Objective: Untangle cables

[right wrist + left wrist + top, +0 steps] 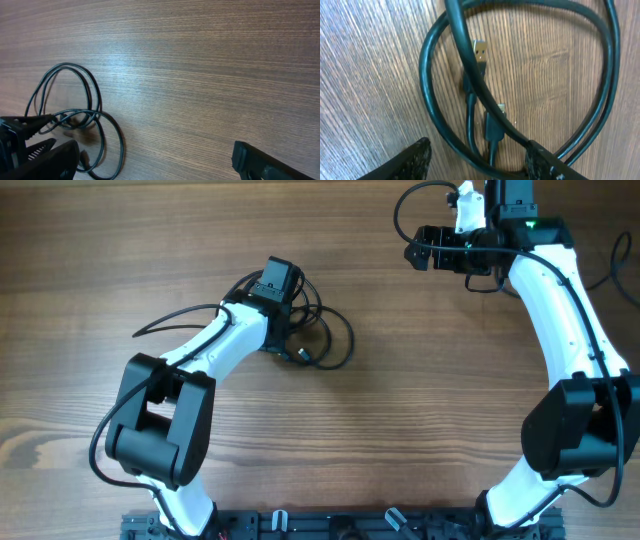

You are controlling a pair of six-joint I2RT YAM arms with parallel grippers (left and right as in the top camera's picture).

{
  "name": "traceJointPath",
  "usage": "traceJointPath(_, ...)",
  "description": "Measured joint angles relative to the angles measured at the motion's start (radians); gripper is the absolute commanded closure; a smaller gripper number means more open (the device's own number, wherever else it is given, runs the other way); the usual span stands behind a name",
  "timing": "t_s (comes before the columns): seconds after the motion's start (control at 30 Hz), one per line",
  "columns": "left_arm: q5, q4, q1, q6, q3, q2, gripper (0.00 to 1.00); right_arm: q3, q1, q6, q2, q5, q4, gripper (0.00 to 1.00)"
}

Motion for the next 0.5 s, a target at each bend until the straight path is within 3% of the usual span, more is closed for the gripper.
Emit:
traceJointPath(0.03, -0.003, 0.000, 0.000, -0.002, 0.000, 0.002, 0.51, 0.000, 0.000, 0.000, 0.000, 0.000, 0.000, 0.00)
traceJointPath(0.1, -0.009, -0.002, -0.005, 0.000, 0.000, 0.027, 0.70, 0.000, 0.000, 0.000, 0.000, 0.000, -0.003, 0.00)
traceJointPath(0.17, -0.014, -0.021, -0.010, 0.002, 0.000, 0.046, 0.82, 0.000, 0.000, 0.000, 0.000, 0.000, -0.003, 0.00)
traceJointPath(0.33, -0.015, -0.023, -0.011, 0.109, 0.000, -0.025, 0.84, 0.000, 0.000, 0.008, 0.000, 0.000, 0.014, 0.00)
traceJointPath(0.5, -0.015, 0.008, -0.011, 0.223, -0.001, -0.359, 0.84, 0.000, 0.001, -0.022, 0.000, -0.093, 0.019, 0.04)
